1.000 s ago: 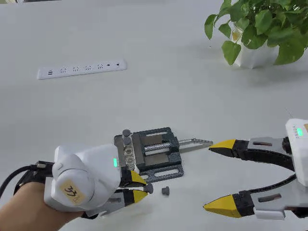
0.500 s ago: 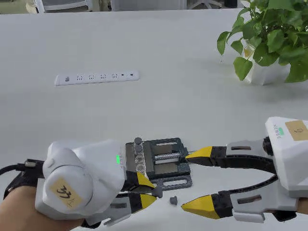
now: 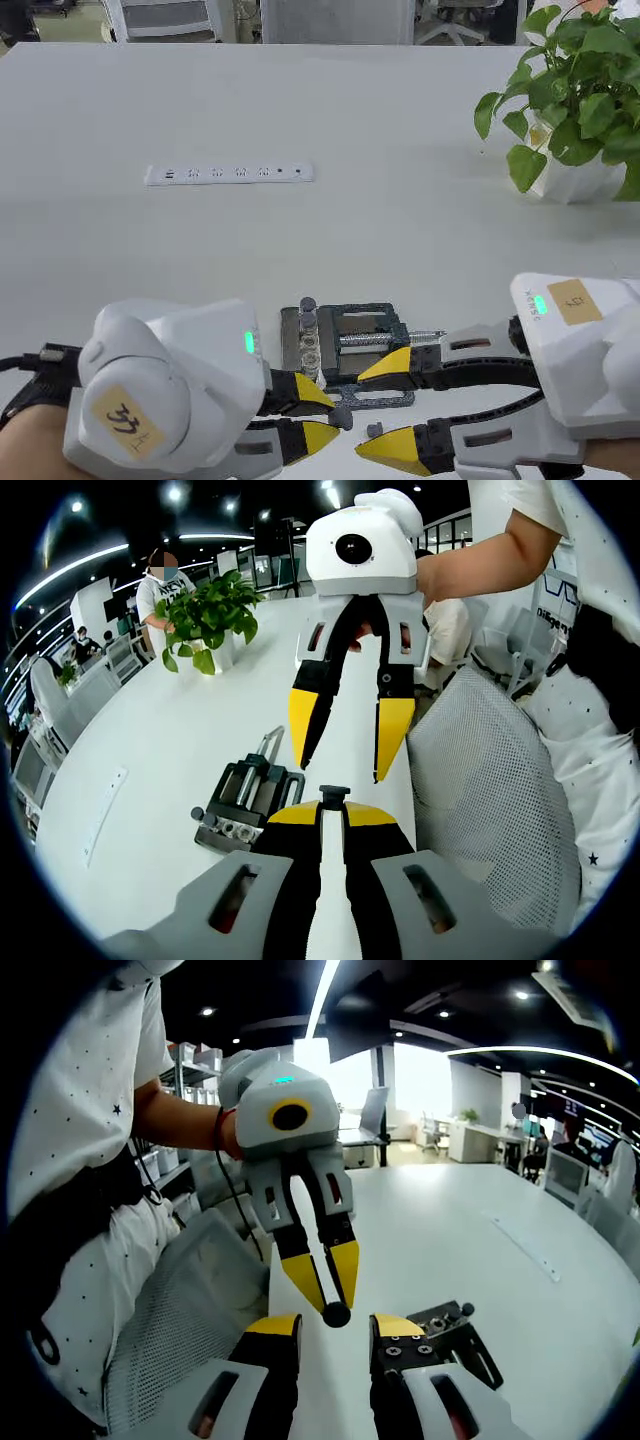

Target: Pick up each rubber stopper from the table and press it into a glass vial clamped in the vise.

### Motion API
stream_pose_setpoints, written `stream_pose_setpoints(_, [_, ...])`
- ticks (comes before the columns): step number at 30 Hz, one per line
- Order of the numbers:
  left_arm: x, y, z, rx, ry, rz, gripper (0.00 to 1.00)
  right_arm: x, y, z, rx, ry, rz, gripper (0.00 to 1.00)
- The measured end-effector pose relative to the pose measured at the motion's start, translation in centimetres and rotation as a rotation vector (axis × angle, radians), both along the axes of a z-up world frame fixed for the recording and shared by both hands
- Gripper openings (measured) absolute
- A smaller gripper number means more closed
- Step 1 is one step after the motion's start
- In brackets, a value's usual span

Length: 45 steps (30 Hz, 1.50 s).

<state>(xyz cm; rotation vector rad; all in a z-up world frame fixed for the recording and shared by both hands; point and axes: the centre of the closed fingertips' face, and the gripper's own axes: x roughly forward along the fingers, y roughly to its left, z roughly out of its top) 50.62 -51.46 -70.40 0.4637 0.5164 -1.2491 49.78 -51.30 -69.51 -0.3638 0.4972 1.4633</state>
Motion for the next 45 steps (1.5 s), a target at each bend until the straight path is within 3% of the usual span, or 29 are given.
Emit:
stream_pose_setpoints(17, [-0.32,0.16,0.55,-0.015,-0.01,0.003,0.04,-0.5,0.66,0.29,-0.017,-0.01,0.049,0.1])
stream_pose_setpoints(45, [-0.27,0.14,0.7,-0.022,-0.012,-0.011,0.04,-0.44,0.61,0.36,-0.018,-0.022,0.058,0.07])
